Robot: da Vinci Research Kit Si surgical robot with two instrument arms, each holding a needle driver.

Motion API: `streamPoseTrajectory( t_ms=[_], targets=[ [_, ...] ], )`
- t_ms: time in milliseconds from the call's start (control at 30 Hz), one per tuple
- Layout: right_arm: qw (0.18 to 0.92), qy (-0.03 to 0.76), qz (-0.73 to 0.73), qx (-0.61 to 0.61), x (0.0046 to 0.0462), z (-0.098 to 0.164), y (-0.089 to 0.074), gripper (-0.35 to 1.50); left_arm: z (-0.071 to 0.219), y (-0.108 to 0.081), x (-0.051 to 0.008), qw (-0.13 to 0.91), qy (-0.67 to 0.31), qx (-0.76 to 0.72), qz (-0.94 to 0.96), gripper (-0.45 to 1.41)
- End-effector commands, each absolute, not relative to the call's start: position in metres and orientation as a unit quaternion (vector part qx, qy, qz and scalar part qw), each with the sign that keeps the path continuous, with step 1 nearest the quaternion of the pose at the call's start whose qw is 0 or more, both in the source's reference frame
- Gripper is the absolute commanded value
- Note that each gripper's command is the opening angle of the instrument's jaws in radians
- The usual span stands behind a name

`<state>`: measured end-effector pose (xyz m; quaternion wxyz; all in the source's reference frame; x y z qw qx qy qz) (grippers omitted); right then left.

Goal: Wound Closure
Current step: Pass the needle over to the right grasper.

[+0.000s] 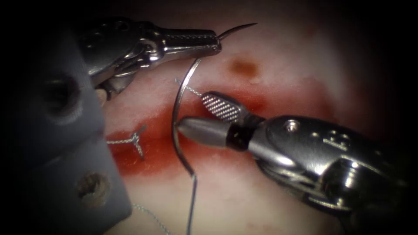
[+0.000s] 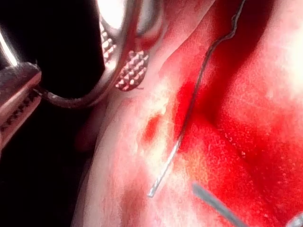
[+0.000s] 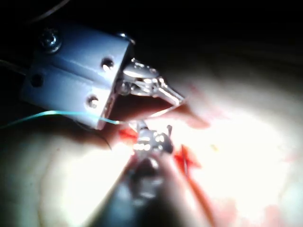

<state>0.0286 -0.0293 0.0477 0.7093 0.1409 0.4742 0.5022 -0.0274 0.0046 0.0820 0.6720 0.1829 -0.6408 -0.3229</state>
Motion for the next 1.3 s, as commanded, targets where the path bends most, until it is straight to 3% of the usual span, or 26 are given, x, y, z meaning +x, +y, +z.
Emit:
streamPoseTrajectory(
  t_ms=[33,233,267,367,467,767,1100,1133,1300],
  targets=[
    [0.691,0.475,0.516,0.173,0.0296,0.0477,-0.029,0.71,0.0817,0.0058,-0.0275,0.66,-0.654,0.194,-0.314,-0.45],
    [0.657,0.462,0.526,0.281,0.0295,0.0476,-0.0293,0.84,0.082,0.0062,-0.0273,0.632,-0.686,0.22,-0.285,-0.45],
    [0.651,0.46,0.517,0.312,0.0295,0.0477,-0.0294,0.76,0.0821,0.0062,-0.0272,0.623,-0.693,0.228,-0.28,-0.45],
    [0.642,0.463,0.515,0.33,0.0296,0.0478,-0.0295,0.74,0.0821,0.0061,-0.0271,0.623,-0.698,0.227,-0.271,-0.45],
    [0.606,0.483,0.551,0.309,0.0298,0.048,-0.0295,0.66,0.082,0.0059,-0.0272,0.615,-0.71,0.233,-0.253,-0.45],
    [0.588,0.506,0.553,0.304,0.0298,0.0483,-0.029,0.69,0.0823,0.0052,-0.0274,0.61,-0.702,0.253,-0.266,-0.45],
    [0.565,0.53,0.558,0.297,0.0297,0.048,-0.0285,0.56,0.0829,0.0049,-0.0272,0.603,-0.692,0.268,-0.293,-0.45],
    [0.582,0.538,0.541,0.281,0.0296,0.0477,-0.0284,1.03,0.0829,0.0049,-0.0269,0.59,-0.654,0.305,-0.363,-0.45],
    [0.622,0.556,0.494,0.243,0.0292,0.0466,-0.0283,1.01,0.0833,0.0051,-0.0261,0.609,-0.608,0.309,-0.405,-0.45]
  ],
)
